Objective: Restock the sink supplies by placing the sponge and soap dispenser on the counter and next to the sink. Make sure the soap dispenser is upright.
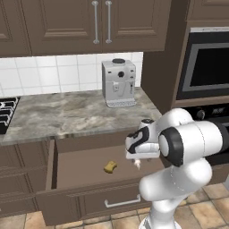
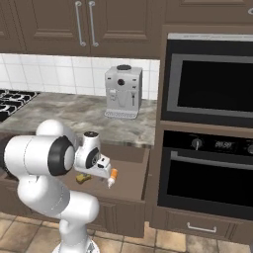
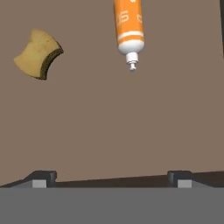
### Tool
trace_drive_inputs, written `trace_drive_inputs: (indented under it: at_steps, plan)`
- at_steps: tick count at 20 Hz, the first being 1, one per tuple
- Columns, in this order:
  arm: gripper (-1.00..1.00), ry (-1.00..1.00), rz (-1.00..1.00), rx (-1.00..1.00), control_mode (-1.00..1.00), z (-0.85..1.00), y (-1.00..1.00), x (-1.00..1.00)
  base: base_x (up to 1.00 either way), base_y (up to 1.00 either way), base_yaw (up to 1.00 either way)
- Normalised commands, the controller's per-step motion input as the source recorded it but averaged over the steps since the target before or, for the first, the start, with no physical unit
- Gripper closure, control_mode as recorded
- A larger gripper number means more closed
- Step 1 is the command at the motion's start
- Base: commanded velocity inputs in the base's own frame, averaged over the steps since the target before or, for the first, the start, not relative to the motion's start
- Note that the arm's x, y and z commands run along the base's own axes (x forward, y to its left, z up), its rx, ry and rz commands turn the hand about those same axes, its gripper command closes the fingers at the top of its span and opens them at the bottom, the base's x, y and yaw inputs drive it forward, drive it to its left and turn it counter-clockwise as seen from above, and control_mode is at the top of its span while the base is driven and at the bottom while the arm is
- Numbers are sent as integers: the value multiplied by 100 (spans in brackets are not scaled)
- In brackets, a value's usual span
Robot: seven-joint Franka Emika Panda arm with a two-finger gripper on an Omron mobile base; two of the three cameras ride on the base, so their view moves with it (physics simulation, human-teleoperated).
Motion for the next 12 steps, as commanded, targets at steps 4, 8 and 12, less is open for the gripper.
trace_drive_inputs:
  at_steps: [4, 8, 12]
  plan:
    - [-100, -16, -3, -5, -100, -18, -21, -1, 0, 0, 0]
    - [-100, -17, -5, -2, -100, -22, -26, -3, 0, 0, 0]
    - [-100, -6, -2, 0, -100, -10, -15, 2, 0, 0, 0]
